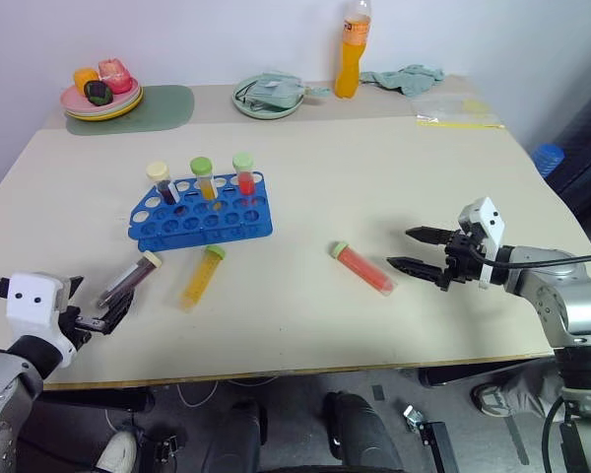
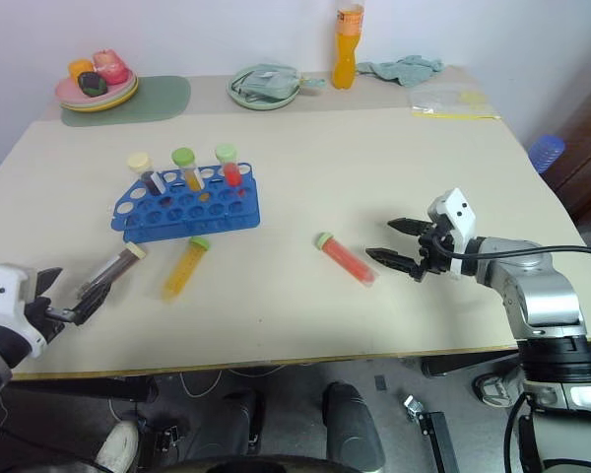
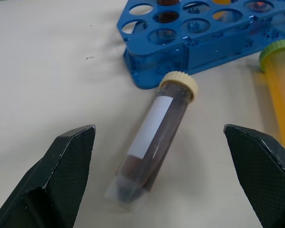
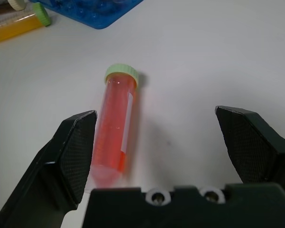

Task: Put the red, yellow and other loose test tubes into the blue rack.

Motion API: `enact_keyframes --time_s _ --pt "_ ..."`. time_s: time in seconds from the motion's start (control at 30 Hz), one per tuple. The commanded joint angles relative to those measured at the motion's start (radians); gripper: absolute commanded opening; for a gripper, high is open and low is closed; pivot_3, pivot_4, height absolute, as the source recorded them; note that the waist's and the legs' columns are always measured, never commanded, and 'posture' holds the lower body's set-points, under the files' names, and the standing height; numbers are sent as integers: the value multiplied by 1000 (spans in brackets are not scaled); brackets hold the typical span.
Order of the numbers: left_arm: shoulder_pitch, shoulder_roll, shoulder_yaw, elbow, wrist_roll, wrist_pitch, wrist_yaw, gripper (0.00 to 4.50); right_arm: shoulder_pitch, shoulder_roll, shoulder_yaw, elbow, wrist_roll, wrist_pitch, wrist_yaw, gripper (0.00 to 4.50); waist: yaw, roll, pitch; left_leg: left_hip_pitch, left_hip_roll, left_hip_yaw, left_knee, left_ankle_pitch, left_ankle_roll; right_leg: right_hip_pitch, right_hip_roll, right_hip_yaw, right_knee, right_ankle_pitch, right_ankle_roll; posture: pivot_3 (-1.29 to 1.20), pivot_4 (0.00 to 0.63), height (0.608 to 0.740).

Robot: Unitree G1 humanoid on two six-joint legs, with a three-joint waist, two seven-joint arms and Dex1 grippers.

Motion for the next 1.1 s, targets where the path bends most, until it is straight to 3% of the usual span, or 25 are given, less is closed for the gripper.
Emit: enact_keyframes --time_s 0.03,0.43,0.6,0.67,0.73,0.83,0.97,1.1 --pt "-5 -3 -6 -35 7 -2 17 4484 -2 5 -14 -41 15 -4 -12 4401 1 0 0 0 0 0 0 0 0 0 0 0 0 0 0 0 150 740" --pt "-45 -7 -94 -85 -10 -17 4 4484 -81 66 -3 -111 24 129 -152 4401 16 0 0 0 0 0 1 0 0 1 0 0 0 0 1 0 150 740" --pt "-126 -1 -263 -120 3 -9 -25 4484 -166 7 56 -241 46 413 -214 4401 17 0 0 0 0 0 2 0 0 1 0 0 0 0 0 0 150 740" --pt "-158 -7 -340 -127 10 -4 -33 4484 -237 -8 92 -290 90 621 -242 4401 15 1 0 0 0 0 2 0 0 1 0 0 0 0 1 0 150 740" --pt "-192 -18 -423 -128 22 -9 -40 4484 -324 3 153 -308 101 854 -300 4401 12 1 0 0 0 0 1 0 0 1 0 0 0 1 0 0 150 740" --pt "-231 -38 -563 -111 71 -34 -50 4484 -432 43 250 -305 64 1015 -392 4401 15 1 0 0 0 -1 2 0 0 0 0 0 1 1 0 0 150 740" --pt "-254 -49 -710 -95 146 -79 -71 4484 -574 72 365 -190 106 1078 -449 4401 15 2 0 -1 -1 0 2 0 0 -1 0 0 0 1 0 0 150 740" --pt "-258 -65 -777 -106 172 -100 -79 4484 -658 100 466 -86 129 1078 -502 4401 15 1 0 -1 -1 0 2 0 1 -1 0 0 0 1 0 0 150 740"
